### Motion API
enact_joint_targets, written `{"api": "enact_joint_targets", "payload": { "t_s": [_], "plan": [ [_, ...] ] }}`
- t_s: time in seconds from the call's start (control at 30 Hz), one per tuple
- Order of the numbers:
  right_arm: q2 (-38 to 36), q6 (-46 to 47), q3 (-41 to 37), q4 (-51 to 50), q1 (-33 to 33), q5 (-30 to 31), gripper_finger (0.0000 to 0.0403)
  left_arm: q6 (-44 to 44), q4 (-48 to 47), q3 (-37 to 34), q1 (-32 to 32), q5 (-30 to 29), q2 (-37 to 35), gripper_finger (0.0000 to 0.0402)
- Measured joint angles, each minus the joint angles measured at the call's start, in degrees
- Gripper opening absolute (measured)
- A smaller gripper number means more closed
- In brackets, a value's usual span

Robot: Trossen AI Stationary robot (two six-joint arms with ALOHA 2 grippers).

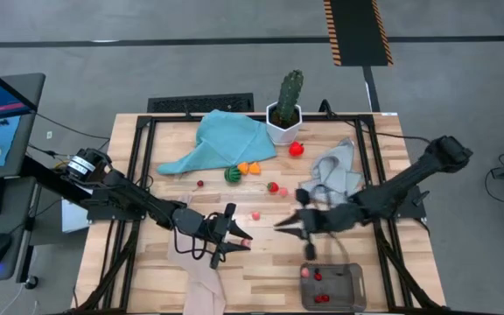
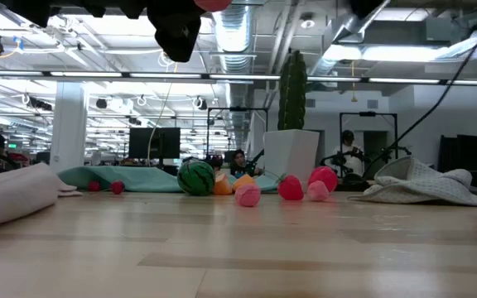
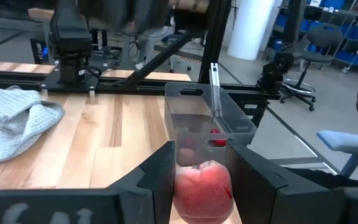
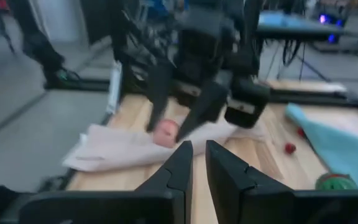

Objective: Pick and placing Produce into tupperware
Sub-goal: Put the peach into the black bin

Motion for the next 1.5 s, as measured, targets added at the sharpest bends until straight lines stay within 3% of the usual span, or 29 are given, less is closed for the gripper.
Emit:
{"api": "enact_joint_targets", "payload": {
  "t_s": [0.3,0.4,0.5,0.57,0.67,0.93,1.2,1.4,1.5],
  "plan": [
    [-24.0,0.2,-16.4,1.4,11.0,15.7,0.0068,0.2,4.0,0.9,0.3,0.0,2.0,0.0123],
    [-30.1,-1.5,-19.3,0.7,15.5,20.7,0.0068,1.0,4.0,4.4,0.8,1.4,6.1,0.0123],
    [-34.4,-2.4,-20.7,-3.2,19.2,21.5,0.0068,1.5,4.0,9.4,1.6,1.5,11.0,0.0123],
    [-36.4,0.6,-22.1,-8.1,21.0,27.3,0.0068,1.3,2.8,13.5,2.4,2.2,14.5,0.0123],
    [-38.2,10.4,-22.3,-19.0,22.8,37.5,0.0068,1.3,-0.1,20.1,3.6,4.8,19.4,0.0123],
    [-38.0,25.5,-22.3,-32.3,30.1,47.6,0.0068,1.6,-8.1,36.0,4.6,8.8,27.4,0.0123],
    [-36.8,44.4,-22.3,-47.5,34.1,51.3,0.0068,1.2,-18.0,50.8,5.1,14.8,35.9,0.0123],
    [-35.5,46.5,-22.3,-48.3,34.6,51.5,0.0068,1.0,-21.3,58.7,5.5,15.2,42.2,0.0123],
    [-35.6,46.6,-22.3,-48.4,34.5,51.4,0.0068,0.8,-21.9,62.2,6.0,19.5,44.9,0.0123]
  ]
}}
